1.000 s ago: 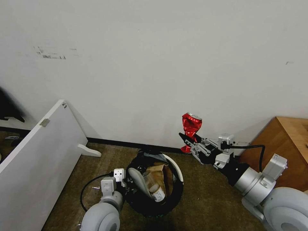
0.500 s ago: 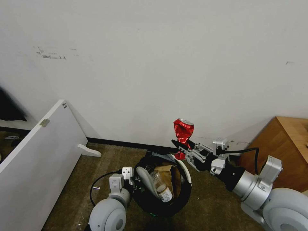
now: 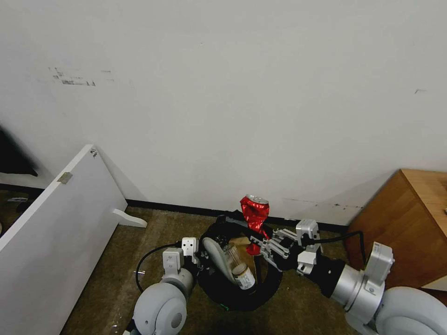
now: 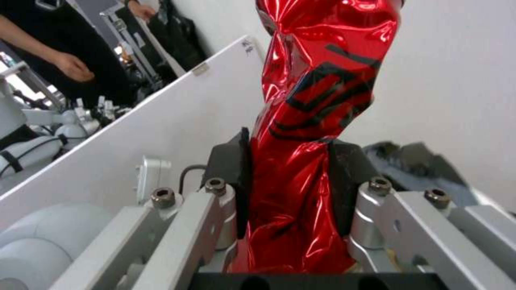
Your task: Pick up the trash bin, then pick up the garbage from the floor and place it into the trash bin.
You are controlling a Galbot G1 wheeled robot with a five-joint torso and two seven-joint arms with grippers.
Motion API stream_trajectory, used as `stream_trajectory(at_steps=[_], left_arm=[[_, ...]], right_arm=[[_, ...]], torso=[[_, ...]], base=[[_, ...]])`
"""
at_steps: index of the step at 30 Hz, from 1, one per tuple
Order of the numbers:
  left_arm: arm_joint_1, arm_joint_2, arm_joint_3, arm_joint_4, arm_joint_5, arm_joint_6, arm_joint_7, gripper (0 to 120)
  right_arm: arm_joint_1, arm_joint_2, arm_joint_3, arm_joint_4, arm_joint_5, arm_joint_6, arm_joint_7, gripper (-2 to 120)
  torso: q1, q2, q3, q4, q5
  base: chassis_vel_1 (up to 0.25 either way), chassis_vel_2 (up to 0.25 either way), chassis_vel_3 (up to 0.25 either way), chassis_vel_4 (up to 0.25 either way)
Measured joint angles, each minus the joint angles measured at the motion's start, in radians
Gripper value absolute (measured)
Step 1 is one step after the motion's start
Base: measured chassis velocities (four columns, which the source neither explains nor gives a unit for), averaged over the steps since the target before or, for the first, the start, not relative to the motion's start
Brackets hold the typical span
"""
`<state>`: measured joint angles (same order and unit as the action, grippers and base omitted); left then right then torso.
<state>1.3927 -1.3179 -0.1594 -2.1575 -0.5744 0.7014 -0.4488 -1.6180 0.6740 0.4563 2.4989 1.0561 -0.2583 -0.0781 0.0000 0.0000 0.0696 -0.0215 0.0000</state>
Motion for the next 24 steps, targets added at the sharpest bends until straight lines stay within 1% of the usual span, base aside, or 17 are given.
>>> stream_trajectory(at_steps=[5,24], left_arm=[[-0.001,0.001,-0.002,-0.005,-0.003,0.000,0.000,0],[-0.008,-0.009,0.002,-0.004,-0.006,-0.001,-0.003,0]], right_arm=[[-0.002,0.014,-0.034,-0.017,-0.028,-0.006,-0.004,26],[0.021,0.037,-0.105,-0.090,-0.062,-0.009,-0.004,26]], torso=[[0.000,0.000,0.000,0.0000,0.0000],[0.000,0.000,0.000,0.0000,0.0000]], base=[[0.000,0.000,0.000,0.000],[0.000,0.000,0.000,0.000]])
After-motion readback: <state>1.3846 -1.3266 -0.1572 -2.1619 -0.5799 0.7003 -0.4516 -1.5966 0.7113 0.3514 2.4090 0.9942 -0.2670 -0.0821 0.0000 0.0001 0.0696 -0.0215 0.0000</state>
